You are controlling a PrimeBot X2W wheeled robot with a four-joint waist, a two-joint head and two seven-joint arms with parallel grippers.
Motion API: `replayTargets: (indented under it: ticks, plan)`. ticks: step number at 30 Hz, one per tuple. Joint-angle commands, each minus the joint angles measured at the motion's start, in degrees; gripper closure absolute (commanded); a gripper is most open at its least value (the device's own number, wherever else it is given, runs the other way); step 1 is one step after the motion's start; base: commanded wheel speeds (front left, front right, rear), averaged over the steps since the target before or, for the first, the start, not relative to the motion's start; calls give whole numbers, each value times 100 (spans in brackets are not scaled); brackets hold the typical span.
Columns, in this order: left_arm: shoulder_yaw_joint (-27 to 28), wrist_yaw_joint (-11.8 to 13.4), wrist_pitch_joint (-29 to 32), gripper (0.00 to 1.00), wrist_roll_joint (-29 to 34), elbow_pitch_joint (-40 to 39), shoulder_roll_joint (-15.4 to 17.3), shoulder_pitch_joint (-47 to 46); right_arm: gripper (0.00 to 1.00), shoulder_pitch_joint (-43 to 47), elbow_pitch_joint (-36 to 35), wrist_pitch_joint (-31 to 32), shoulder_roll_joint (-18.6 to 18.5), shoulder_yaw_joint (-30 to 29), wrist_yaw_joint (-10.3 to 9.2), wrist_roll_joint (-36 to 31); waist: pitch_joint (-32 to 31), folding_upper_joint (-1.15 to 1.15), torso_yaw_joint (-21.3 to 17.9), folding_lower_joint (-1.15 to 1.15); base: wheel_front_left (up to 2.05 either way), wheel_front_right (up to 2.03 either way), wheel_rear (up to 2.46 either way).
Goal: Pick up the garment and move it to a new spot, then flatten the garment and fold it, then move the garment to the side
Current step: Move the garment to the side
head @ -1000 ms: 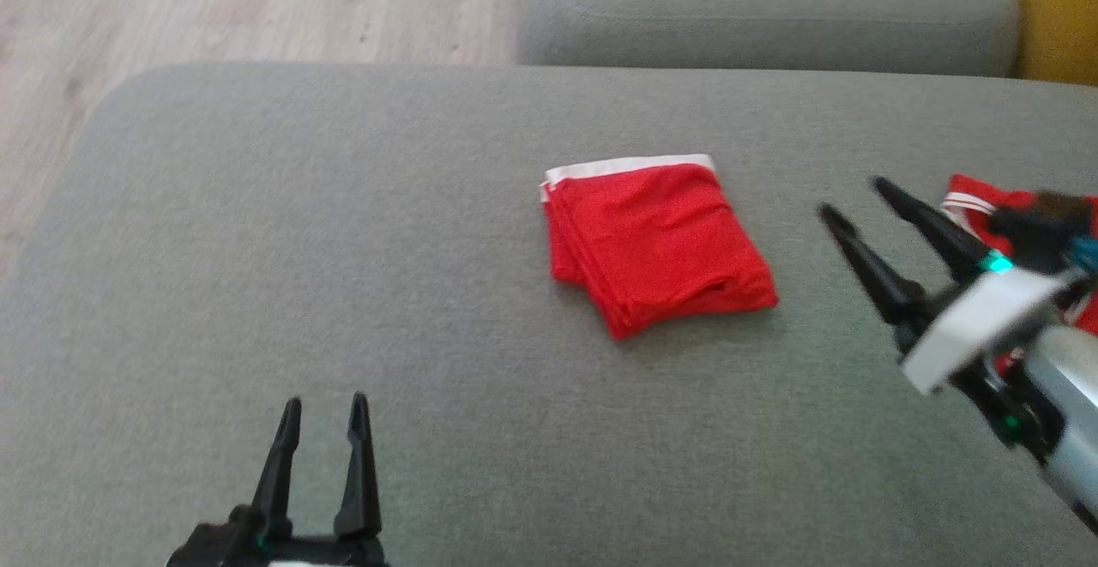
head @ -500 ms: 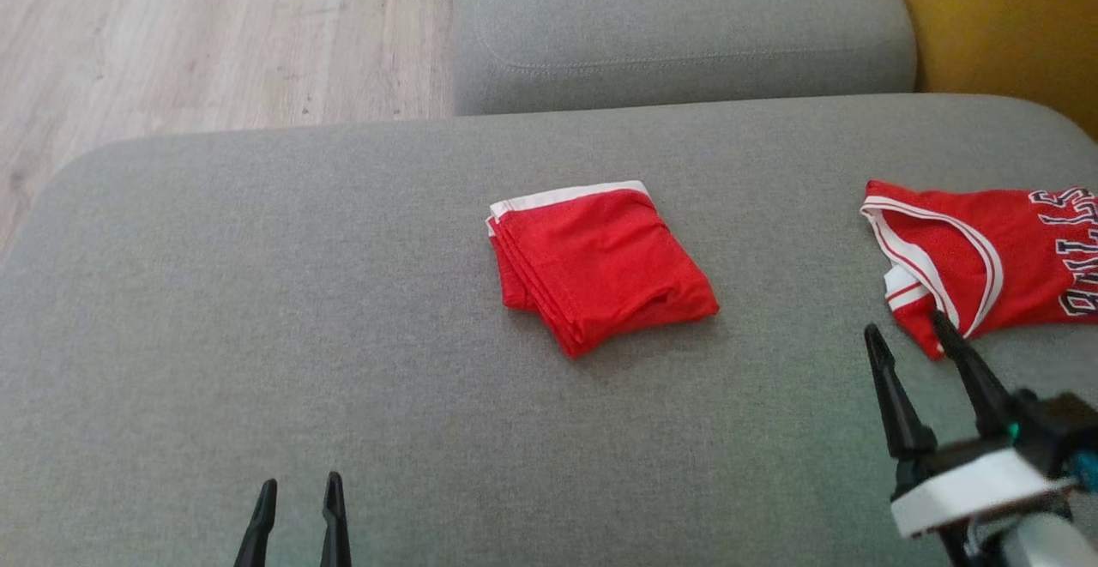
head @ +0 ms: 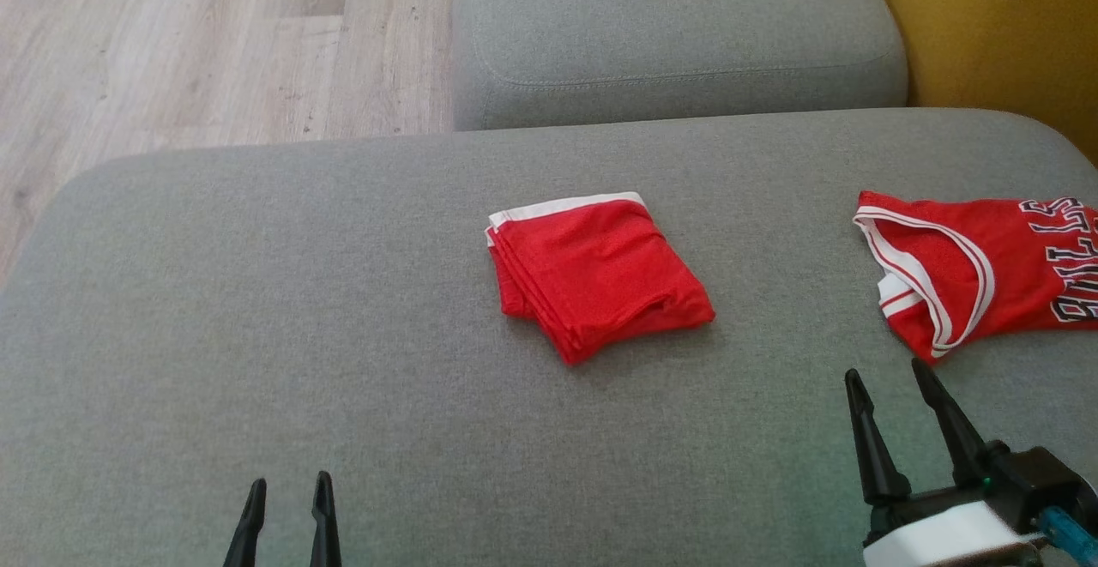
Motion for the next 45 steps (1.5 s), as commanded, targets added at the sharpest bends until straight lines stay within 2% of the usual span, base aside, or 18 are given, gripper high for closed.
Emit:
replayTargets:
  ticks: [1, 5, 9, 11, 15, 19, 22, 29, 33, 37, 38, 39, 41, 45]
  plan:
    - [199, -13, -47, 0, 9, -149, -18, -166, 0, -164, -158, -62, -49, 74, 39, -60, 9, 0, 14, 0, 0, 0, 0]
    - [168, -3, -47, 0, -9, -162, -18, -155, 0, -191, -151, -62, 8, 46, 39, 59, 40, 0, 68, 0, 0, 0, 0]
    - [116, 25, -47, 0, -45, -213, -18, -198, 0, -490, -120, 73, 76, 170, 39, 561, 172, 0, 148, 0, 0, 0, 0]
    - [50, 36, -47, 0, -61, -224, -18, -250, 0, -864, -125, 424, 34, 283, 39, 870, 268, 0, 216, 0, 0, 0, 0]
    - [-216, 52, -47, 0, -120, -245, -18, -532, 0, -1885, -5, 1517, -199, 429, 39, 1334, 639, 0, 514, 0, 0, 0, 0]
    - [-550, 126, -47, 0, -275, -257, -18, -852, 0, -2946, 560, 2560, -257, 230, 39, 1603, 977, 0, 928, 0, 0, 0, 0]
    - [-868, 187, -47, 0, -387, -234, -18, -1032, 0, -3522, 1170, 3093, -391, 192, 39, 1475, 1197, 0, 1312, 0, 0, 0, 0]
    - [-1284, 354, -47, 0, -538, -196, -18, -1237, 0, -4084, 2588, 3755, -552, 123, 39, 1402, 1485, 0, 2025, 0, 0, 0, 0]
    - [-1285, 413, -47, 0, -563, -206, -18, -1235, 0, -4177, 3019, 3902, -664, 144, 39, 1354, 1524, 0, 2173, 0, 0, 0, 0]
    - [-1255, 435, -47, 0, -566, -221, -18, -1203, 0, -4239, 3411, 4138, -566, 104, 39, 1601, 1525, 0, 2215, 0, 0, 0, 0]
    - [-1244, 445, -47, 0, -567, -229, -18, -1196, 66, -4246, 3460, 4226, -544, 134, 39, 1677, 1522, 0, 2194, 0, 0, 0, 0]
    - [-1235, 454, -47, 0, -571, -240, -18, -1195, 100, -4261, 3489, 4303, -521, 158, 39, 1764, 1518, 0, 2157, 0, 0, 0, 0]
    - [-1220, 466, -47, 0, -569, -267, -18, -1201, 100, -4313, 3463, 4355, -491, 167, 39, 1976, 1521, 0, 2030, 0, 0, 0, 0]
    - [-1077, 498, -47, 0, -557, -336, -18, -1176, 100, -4505, 3212, 4372, -589, 299, 39, 2223, 1513, 0, 1339, 0, 0, 0, 0]
